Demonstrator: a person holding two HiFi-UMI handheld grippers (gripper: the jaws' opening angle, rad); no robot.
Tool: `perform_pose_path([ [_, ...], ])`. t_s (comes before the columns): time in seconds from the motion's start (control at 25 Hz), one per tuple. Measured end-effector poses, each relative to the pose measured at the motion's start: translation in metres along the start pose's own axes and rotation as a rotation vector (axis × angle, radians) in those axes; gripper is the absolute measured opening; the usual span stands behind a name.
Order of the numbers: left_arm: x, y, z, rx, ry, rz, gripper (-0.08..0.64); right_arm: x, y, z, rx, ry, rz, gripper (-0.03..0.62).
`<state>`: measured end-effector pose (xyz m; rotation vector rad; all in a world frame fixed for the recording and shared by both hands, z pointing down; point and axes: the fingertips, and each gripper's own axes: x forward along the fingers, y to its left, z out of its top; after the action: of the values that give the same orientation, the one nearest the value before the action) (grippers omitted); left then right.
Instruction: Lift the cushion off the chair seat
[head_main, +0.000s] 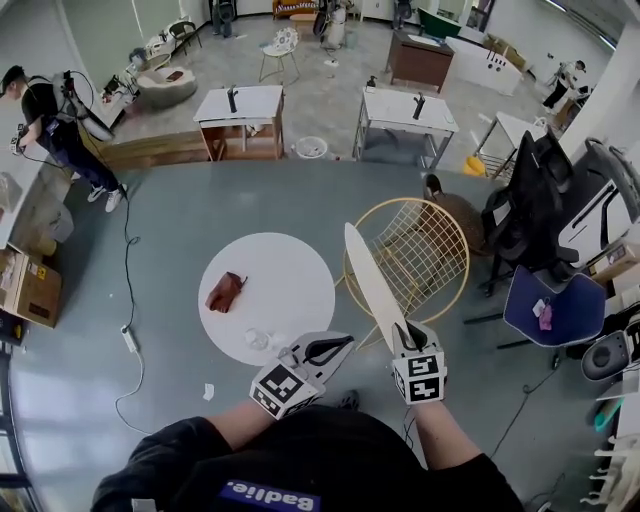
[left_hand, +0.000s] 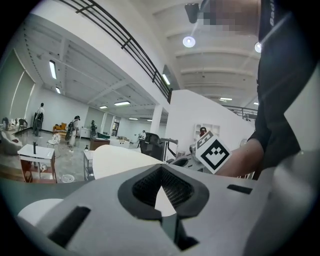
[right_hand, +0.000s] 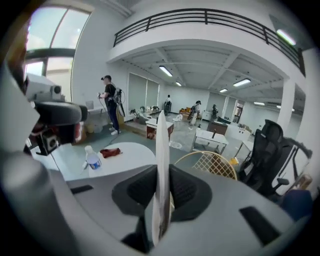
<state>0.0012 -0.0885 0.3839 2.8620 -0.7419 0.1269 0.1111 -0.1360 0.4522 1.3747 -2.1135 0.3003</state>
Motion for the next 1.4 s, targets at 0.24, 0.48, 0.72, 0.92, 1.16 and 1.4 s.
perform_pose_path([
  [0.24,-0.016,-0.009,0.007,-0.035,0.004,-0.006,0.003,-0.035,0.038,0.023,0.097,-0.082,0.108,0.067],
  [0.48,-0.02,-0.015,0.013,-0.045,-0.006,-0.015,0.003,-0.059,0.064,0.046,0.152,-0.157,0.184,0.067],
  [0.72,-0.018,-0.023,0.018,-0.027,0.0,-0.036,0.003,-0.062,0.084,0.053,0.154,-0.215,0.212,0.067],
  [0.92,-0.017,-0.029,0.009,-0.009,0.008,-0.072,0.003,-0.061,0.09,0.05,0.15,-0.208,0.221,0.067],
  [1.16,-0.013,-0.032,0.009,-0.004,0.012,-0.072,0.003,-0.063,0.085,0.046,0.157,-0.208,0.213,0.067],
  [1.4,-0.01,-0.036,0.01,-0.007,0.011,-0.074,0.003,-0.065,0.081,0.044,0.164,-0.205,0.206,0.067],
])
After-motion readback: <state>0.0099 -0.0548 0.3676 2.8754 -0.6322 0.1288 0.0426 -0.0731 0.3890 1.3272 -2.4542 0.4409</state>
